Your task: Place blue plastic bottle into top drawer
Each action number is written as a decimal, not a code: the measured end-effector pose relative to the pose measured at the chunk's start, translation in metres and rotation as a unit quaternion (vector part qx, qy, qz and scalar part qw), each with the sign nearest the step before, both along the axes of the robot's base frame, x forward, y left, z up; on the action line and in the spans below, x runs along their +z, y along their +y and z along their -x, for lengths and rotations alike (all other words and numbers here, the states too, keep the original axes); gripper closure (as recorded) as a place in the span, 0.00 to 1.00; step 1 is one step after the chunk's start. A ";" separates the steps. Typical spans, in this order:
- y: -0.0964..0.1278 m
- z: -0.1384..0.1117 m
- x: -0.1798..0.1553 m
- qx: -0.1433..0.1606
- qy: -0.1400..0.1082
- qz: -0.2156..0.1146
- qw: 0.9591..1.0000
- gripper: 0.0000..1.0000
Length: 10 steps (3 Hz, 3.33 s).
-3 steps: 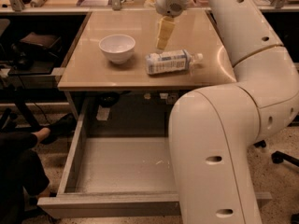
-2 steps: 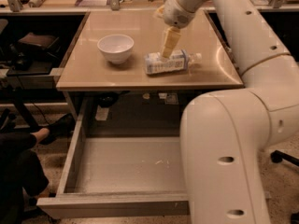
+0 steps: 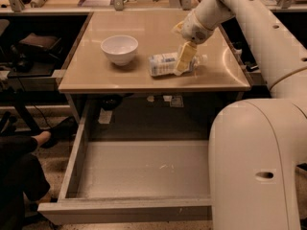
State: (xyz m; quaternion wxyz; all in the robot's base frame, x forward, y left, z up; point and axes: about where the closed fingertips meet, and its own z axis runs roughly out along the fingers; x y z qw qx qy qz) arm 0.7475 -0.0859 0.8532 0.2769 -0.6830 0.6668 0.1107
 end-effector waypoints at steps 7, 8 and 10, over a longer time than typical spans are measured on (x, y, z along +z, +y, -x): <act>0.004 0.029 0.006 -0.022 0.002 -0.047 0.999 1.00; -0.025 0.071 0.075 -0.084 -0.070 -0.078 0.991 1.00; -0.029 0.175 0.131 -0.129 -0.106 -0.038 0.985 1.00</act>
Offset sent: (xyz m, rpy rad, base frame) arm 0.0025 0.0148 -0.0151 -0.0081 0.0339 0.0296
